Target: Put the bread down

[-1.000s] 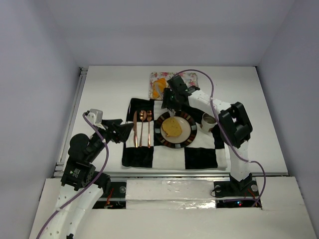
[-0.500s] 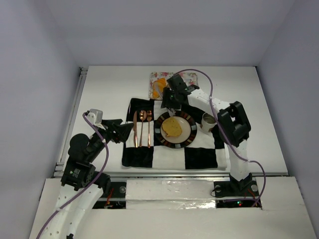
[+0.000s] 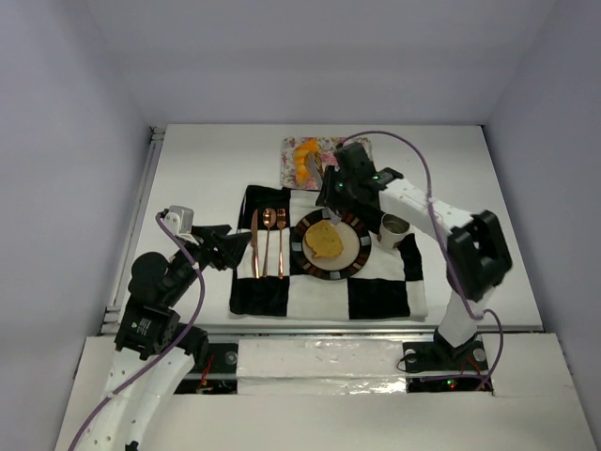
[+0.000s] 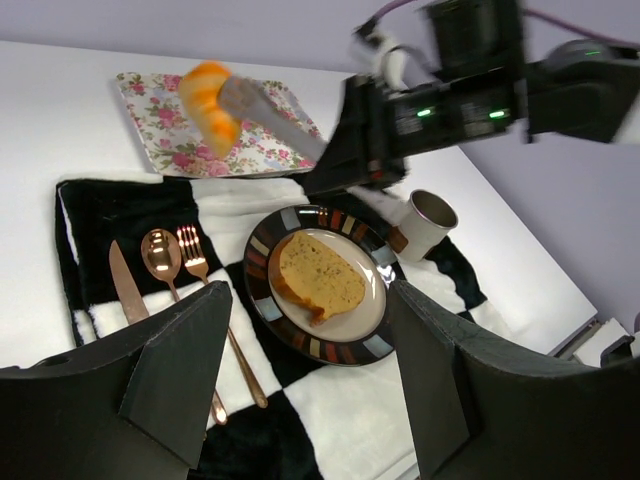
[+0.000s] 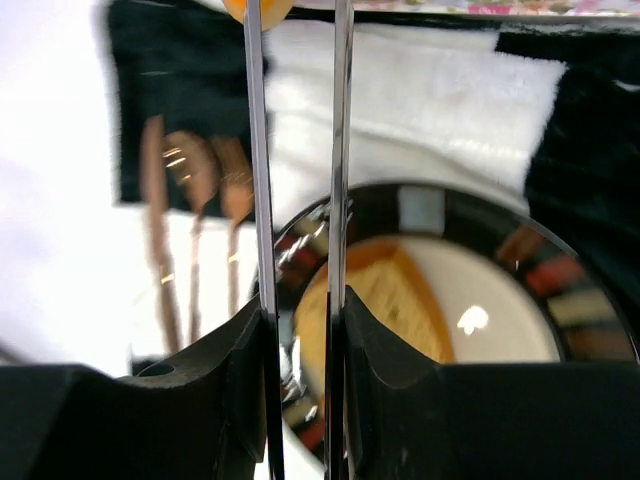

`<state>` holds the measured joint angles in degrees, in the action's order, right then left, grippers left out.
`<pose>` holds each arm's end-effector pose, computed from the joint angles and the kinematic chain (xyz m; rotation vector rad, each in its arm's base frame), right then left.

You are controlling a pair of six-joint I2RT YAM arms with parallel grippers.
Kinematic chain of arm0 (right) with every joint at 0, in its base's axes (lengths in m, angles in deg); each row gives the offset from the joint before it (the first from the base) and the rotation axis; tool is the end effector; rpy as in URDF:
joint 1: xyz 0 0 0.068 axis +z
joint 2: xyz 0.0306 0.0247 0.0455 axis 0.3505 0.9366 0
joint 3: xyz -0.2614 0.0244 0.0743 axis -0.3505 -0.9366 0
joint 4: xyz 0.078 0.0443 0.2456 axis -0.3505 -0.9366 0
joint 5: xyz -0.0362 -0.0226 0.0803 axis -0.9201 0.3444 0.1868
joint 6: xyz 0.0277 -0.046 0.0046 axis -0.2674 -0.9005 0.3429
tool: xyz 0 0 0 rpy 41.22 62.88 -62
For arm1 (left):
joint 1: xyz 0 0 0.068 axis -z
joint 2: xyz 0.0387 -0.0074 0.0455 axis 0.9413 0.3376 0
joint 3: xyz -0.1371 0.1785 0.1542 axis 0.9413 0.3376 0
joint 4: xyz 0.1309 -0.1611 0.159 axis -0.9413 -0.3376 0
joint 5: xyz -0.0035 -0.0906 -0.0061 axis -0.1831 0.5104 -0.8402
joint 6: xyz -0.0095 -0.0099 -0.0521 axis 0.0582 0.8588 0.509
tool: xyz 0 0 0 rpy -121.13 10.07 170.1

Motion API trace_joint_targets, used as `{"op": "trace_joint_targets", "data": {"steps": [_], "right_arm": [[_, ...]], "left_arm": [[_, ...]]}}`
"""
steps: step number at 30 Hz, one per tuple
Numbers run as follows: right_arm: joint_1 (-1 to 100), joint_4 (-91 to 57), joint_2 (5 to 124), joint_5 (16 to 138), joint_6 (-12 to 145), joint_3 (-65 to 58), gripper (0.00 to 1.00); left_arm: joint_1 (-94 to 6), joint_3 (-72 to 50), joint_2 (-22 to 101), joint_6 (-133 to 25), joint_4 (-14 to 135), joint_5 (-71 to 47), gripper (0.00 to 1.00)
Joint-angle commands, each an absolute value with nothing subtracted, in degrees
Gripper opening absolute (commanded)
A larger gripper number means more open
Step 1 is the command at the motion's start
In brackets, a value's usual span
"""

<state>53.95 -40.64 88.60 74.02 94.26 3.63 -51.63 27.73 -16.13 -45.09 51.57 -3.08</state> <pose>0.3435 0.2301 0.2536 -0.0181 2.4776 0.6327 0.0936 -0.0425 0.3319 0.2254 1.4819 -0.7719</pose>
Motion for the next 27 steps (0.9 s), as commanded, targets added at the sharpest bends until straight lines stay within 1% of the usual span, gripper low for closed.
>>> {"op": "trace_joint_targets", "data": {"steps": [1, 4, 5, 6, 8, 9, 10, 12, 13, 18, 22, 25, 26, 27], "right_arm": [[53.8, -34.8, 78.3, 76.7, 92.4, 0.1, 0.27], [53.8, -36.1, 69.9, 77.2, 91.7, -9.2, 0.27], [54.4, -37.4, 65.2, 77.2, 91.8, -11.8, 0.27], [55.0, -37.8, 62.5, 77.1, 92.0, -17.2, 0.27], [55.5, -39.4, 57.2, 77.4, 93.7, -22.5, 0.27], [56.1, -40.4, 52.3, 77.5, 94.4, -24.9, 0.27], [56.1, -41.7, 49.7, 77.4, 96.3, -29.0, 0.27], [57.5, -43.9, 44.6, 77.8, 98.6, -33.2, 0.28], [57.5, -44.4, 40.1, 79.1, 99.7, -36.5, 0.28], [59.6, -49.1, 31.8, 80.0, 105.5, -41.6, 0.29], [60.9, -48.8, 30.8, 81.4, 107.1, -44.1, 0.30], [60.9, -48.5, 31.6, 81.3, 106.9, -44.2, 0.42], [60.9, -48.7, 31.6, 80.6, 106.8, -44.0, 0.48], [60.9, -48.8, 31.4, 80.1, 106.6, -43.5, 0.51]], "left_arm": [[-51.5, 28.0, -16.9, -45.2, 53.9, -2.8, 0.61], [-51.5, 28.0, -16.9, -45.0, 53.9, -3.0, 0.61], [-51.5, 28.0, -16.8, -45.0, 53.8, -2.9, 0.61], [-51.5, 28.0, -16.8, -45.0, 53.9, -2.9, 0.61], [-51.5, 28.0, -16.5, -45.0, 53.9, -2.8, 0.61], [-51.5, 28.0, -16.4, -45.0, 53.9, -2.8, 0.61], [-51.5, 28.0, -16.2, -45.0, 53.9, -2.7, 0.61], [-51.5, 28.0, -16.0, -45.0, 54.0, -2.2, 0.60], [-51.5, 28.0, -15.8, -45.0, 54.0, -2.2, 0.60], [-51.5, 28.1, -15.4, -44.9, 54.1, -2.1, 0.60], [-51.5, 28.1, -15.1, -44.8, 54.1, -2.2, 0.60], [-51.5, 28.1, -15.1, -44.8, 54.0, -2.4, 0.60], [-51.5, 28.1, -15.1, -44.8, 54.0, -2.4, 0.60], [-51.5, 28.1, -15.0, -44.8, 54.0, -2.5, 0.60]]}}
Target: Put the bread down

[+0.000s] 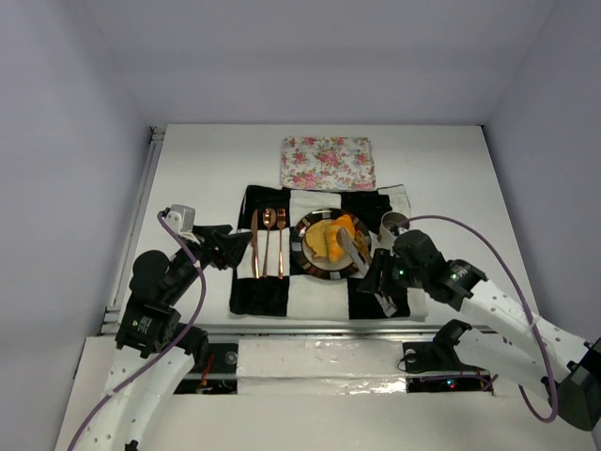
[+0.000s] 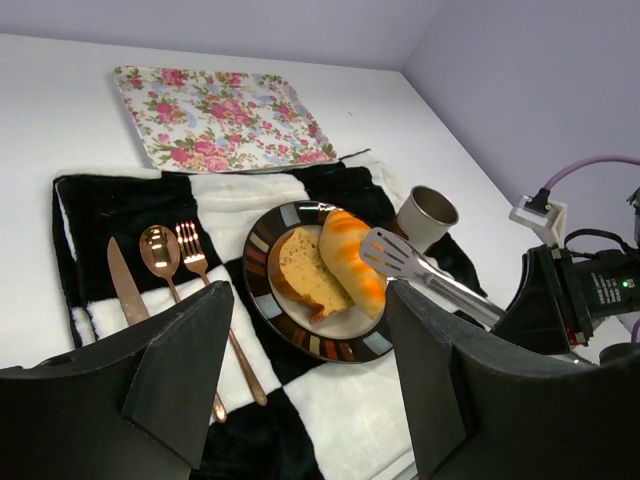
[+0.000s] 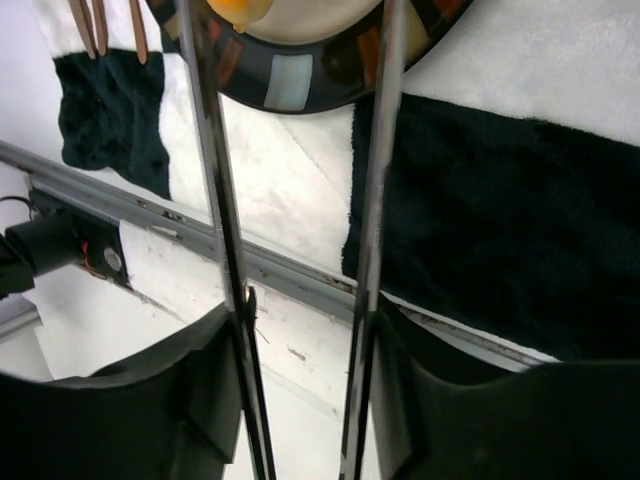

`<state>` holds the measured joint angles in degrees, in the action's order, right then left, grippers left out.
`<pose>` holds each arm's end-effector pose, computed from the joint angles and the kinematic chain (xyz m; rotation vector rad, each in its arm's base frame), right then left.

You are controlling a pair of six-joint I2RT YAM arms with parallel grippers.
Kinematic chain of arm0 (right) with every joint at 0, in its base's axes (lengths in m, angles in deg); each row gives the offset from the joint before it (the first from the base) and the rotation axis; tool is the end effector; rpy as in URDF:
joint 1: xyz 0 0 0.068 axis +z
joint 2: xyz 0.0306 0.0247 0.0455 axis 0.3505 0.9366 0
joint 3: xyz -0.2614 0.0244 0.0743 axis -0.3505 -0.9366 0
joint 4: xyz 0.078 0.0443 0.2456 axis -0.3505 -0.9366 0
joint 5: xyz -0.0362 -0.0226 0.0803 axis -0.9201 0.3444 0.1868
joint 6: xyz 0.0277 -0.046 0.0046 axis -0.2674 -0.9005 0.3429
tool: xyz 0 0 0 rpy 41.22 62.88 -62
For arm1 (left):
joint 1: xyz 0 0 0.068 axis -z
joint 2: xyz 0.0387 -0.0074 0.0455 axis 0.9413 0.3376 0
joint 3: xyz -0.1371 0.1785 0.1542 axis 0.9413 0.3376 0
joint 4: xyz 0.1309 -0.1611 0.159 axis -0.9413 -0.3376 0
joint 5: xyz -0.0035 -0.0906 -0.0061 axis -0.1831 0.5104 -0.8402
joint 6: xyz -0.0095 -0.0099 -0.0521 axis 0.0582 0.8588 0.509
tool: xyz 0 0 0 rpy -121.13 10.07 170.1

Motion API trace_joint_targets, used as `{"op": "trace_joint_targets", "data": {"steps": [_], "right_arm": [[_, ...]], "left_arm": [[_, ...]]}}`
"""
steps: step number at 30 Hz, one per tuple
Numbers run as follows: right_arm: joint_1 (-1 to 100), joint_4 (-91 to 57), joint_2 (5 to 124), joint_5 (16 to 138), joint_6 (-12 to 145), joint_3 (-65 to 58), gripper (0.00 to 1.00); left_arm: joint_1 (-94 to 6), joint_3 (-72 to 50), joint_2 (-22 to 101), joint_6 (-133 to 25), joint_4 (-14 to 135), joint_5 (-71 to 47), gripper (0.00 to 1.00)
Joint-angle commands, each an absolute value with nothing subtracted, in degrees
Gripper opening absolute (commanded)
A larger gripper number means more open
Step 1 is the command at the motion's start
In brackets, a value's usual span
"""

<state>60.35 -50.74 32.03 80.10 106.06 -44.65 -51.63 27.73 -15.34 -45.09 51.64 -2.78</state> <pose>0.1261 0.1136 0.2302 0.0524 2.5995 0.8519 0.0963 -0.0436 0.3309 0.2287 1.4947 -0.7752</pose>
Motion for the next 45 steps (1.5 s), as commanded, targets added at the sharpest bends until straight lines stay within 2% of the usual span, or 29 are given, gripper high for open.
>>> {"op": "trace_joint_targets", "data": {"steps": [1, 2, 6, 13, 16, 19, 20, 23, 27, 31, 35, 39, 45], "right_arm": [[60.9, -49.2, 31.2, 79.7, 106.6, -42.4, 0.54], [60.9, -50.5, 30.9, 78.6, 106.2, -41.6, 0.56], [60.9, -54.4, 27.9, 75.6, 106.0, -37.0, 0.57], [60.9, -59.6, 25.0, 71.6, 105.5, -30.1, 0.52], [60.9, -58.4, 26.8, 65.6, 104.1, -26.6, 0.48], [60.3, -54.3, 32.5, 57.5, 101.1, -22.2, 0.45], [57.3, -52.1, 34.6, 55.5, 98.5, -20.9, 0.45], [49.3, -47.5, 43.7, 58.3, 93.0, -15.8, 0.44], [31.5, -44.0, 56.0, 63.4, 89.6, -10.1, 0.43], [22.6, -42.9, 68.5, 63.3, 88.5, -5.1, 0.43], [18.1, -39.8, 78.9, 64.4, 84.3, -2.0, 0.43], [17.0, -42.4, 87.2, 59.1, 75.6, 0.0, 0.44], [17.0, -43.2, 93.1, 57.2, 70.7, 3.3, 0.47]], "left_arm": [[-51.5, 28.1, -15.0, -44.9, 54.0, -2.5, 0.60], [-51.5, 28.1, -15.0, -44.8, 54.0, -2.6, 0.60], [-51.5, 28.1, -15.0, -44.8, 54.0, -2.4, 0.60], [-51.5, 28.1, -15.4, -44.8, 54.2, -2.2, 0.60], [-51.5, 28.1, -15.6, -44.8, 54.2, -2.0, 0.60], [-51.5, 28.1, -16.1, -44.9, 54.2, -2.0, 0.59], [-51.5, 28.1, -16.3, -44.8, 54.2, -2.1, 0.59], [-51.5, 28.1, -16.8, -44.8, 54.1, -2.1, 0.59], [-51.5, 28.1, -17.7, -44.8, 54.2, -2.1, 0.59], [-50.8, 28.2, -19.2, -44.9, 54.4, -1.8, 0.58], [-50.3, 28.1, -19.4, -45.1, 54.4, -1.9, 0.57], [-50.3, 28.1, -19.8, -45.0, 54.3, -2.1, 0.56], [-50.3, 28.1, -19.8, -44.9, 54.4, -2.1, 0.56]]}}
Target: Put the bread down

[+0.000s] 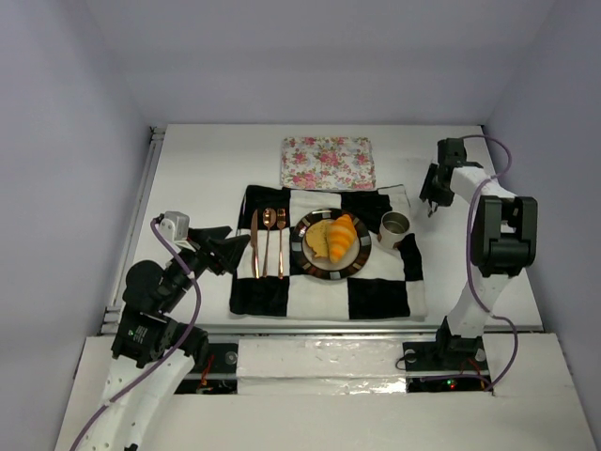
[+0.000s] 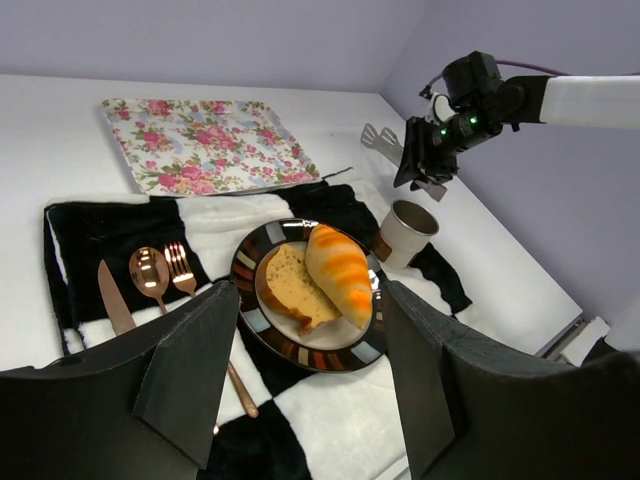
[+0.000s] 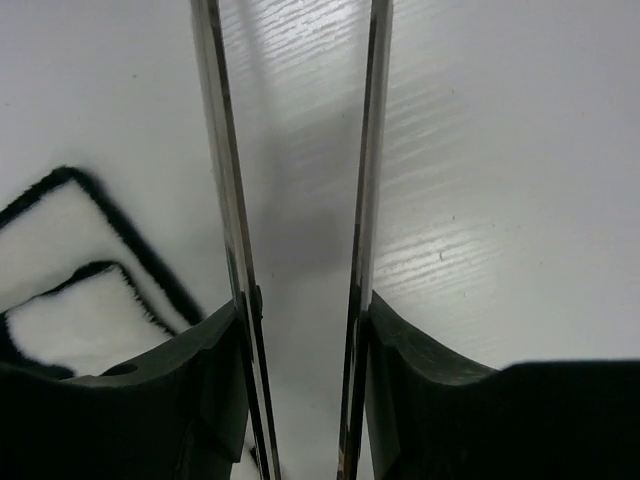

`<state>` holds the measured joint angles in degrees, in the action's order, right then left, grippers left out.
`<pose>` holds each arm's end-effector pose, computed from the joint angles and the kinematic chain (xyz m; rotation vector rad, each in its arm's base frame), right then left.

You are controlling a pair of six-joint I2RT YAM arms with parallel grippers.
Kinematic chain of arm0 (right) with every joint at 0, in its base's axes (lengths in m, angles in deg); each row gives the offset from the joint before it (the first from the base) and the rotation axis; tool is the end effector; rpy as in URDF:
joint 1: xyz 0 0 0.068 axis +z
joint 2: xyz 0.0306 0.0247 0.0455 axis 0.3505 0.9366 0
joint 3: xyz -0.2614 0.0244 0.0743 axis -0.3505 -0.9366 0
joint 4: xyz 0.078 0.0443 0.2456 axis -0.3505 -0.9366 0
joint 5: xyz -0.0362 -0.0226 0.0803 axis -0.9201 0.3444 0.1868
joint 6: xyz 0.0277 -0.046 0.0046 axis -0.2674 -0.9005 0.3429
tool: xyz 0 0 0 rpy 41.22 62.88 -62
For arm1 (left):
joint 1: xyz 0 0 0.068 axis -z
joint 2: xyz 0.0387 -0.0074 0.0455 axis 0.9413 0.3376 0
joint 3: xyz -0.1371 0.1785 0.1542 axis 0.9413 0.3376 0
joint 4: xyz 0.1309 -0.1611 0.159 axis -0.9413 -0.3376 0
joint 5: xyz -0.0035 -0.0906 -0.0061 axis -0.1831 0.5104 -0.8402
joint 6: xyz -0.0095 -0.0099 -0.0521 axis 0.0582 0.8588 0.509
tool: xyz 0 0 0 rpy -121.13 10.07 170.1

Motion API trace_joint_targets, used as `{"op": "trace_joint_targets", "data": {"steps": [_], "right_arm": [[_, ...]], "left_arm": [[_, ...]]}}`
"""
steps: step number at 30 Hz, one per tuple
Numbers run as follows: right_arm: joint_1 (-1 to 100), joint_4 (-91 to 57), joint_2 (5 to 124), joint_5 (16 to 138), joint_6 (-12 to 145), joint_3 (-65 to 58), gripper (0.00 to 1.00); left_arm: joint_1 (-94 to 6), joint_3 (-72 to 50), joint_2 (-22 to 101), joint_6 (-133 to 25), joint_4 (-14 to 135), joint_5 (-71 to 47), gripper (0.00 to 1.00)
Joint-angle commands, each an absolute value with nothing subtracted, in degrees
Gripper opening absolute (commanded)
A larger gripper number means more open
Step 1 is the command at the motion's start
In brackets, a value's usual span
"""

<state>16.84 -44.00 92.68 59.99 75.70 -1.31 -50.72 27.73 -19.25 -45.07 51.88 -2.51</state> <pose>0.4025 -0.0318 0.1954 0.4962 2.5318 -0.1389 0.0813 -0.0402 0.3366 0.2510 1.4200 -0.7934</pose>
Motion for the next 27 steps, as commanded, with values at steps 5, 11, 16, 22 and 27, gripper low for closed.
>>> {"op": "trace_joint_targets", "data": {"steps": [5, 11, 16, 22, 27], "right_arm": [[17.0, -44.6, 99.2, 54.4, 70.3, 6.6, 0.64], [17.0, -45.3, 98.7, 55.0, 72.7, 8.6, 0.90], [17.0, -42.2, 88.6, 60.7, 79.7, 6.1, 0.95], [17.0, -25.2, 61.1, 79.1, 93.6, -12.4, 0.83], [18.4, -21.7, 43.4, 93.0, 96.1, -24.0, 0.00]], "left_arm": [[-50.3, 28.2, -19.4, -44.9, 54.4, -2.1, 0.55], [-50.3, 28.2, -19.0, -44.8, 54.3, -2.6, 0.56], [-50.3, 28.0, -18.8, -44.9, 53.9, -3.3, 0.63], [-50.3, 27.7, -17.9, -44.6, 53.8, -3.5, 0.78], [-50.3, 27.3, -16.8, -44.7, 53.5, -3.9, 0.86]]}}
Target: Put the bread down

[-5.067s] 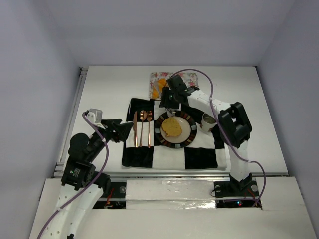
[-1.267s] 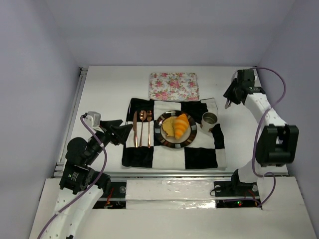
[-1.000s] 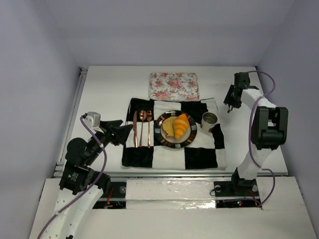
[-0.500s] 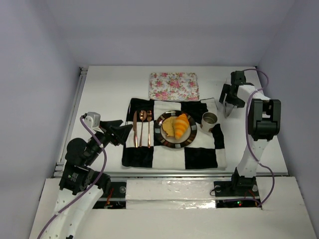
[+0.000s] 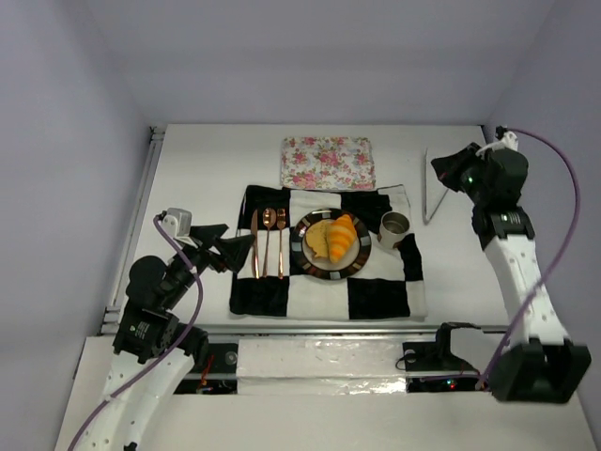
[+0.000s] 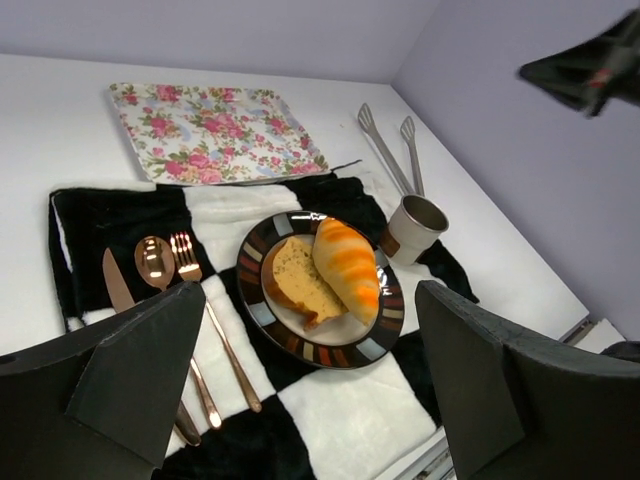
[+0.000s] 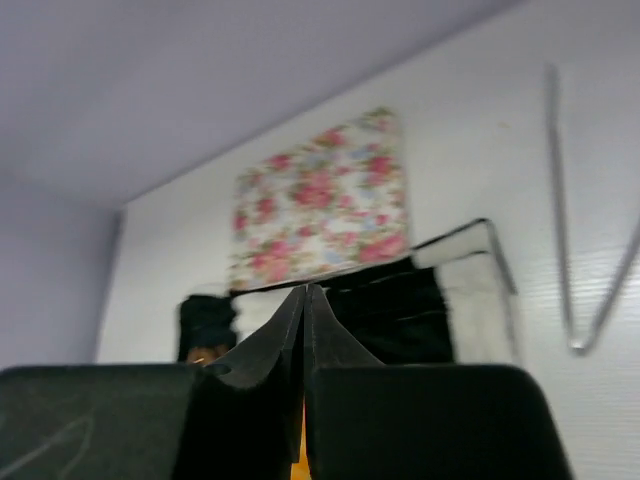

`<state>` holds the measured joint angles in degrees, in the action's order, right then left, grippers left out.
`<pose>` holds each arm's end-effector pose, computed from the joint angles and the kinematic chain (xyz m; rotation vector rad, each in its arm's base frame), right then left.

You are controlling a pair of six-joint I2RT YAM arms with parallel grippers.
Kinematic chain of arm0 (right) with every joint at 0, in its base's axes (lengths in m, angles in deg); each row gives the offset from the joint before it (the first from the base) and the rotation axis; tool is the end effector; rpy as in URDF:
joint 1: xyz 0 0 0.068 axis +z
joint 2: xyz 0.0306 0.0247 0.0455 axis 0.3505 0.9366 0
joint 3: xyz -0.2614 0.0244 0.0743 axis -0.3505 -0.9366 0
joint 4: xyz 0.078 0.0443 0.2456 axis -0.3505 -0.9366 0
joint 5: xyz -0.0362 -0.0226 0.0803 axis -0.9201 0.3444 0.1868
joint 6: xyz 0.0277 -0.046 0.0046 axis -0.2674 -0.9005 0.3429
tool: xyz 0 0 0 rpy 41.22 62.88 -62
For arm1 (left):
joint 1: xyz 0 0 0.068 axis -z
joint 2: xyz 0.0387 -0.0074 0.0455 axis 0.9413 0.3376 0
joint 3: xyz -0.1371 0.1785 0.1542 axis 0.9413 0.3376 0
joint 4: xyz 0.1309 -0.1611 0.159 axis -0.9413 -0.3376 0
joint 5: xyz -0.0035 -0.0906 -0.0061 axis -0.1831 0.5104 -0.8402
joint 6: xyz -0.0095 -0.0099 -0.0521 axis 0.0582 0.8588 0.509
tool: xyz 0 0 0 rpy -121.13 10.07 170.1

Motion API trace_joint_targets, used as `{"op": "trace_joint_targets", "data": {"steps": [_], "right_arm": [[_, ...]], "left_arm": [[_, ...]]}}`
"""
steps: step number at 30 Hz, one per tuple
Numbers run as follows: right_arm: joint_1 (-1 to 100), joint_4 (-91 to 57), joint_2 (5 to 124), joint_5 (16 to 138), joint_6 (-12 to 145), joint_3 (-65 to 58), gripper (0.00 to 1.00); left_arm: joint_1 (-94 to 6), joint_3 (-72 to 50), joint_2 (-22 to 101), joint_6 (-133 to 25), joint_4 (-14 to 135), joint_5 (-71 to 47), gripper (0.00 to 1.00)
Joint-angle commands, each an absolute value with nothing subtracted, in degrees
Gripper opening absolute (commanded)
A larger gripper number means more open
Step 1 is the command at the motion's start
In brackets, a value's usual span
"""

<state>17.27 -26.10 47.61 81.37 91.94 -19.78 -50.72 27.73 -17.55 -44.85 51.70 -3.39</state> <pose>0.2584 -0.0074 0.3653 0.4176 1.8003 0.5406 0.0878 -0.0420 0.3341 0.2322 1.4547 -0.7852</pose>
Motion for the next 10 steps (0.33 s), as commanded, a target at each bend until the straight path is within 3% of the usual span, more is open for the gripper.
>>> {"op": "trace_joint_targets", "data": {"steps": [1, 6, 10], "right_arm": [[19.5, -22.3, 41.0, 94.4, 96.4, -24.9, 0.00], [25.5, -23.7, 25.3, 101.2, 100.1, -31.7, 0.00], [36.8, -25.6, 18.8, 98.0, 100.8, -37.7, 0.02]], "left_arm": [[-50.3, 27.4, -16.8, -44.7, 53.7, -4.0, 0.86], [-50.3, 27.8, -17.6, -44.7, 53.7, -5.6, 0.87], [-50.3, 28.3, -17.2, -44.5, 54.1, -5.5, 0.87]]}}
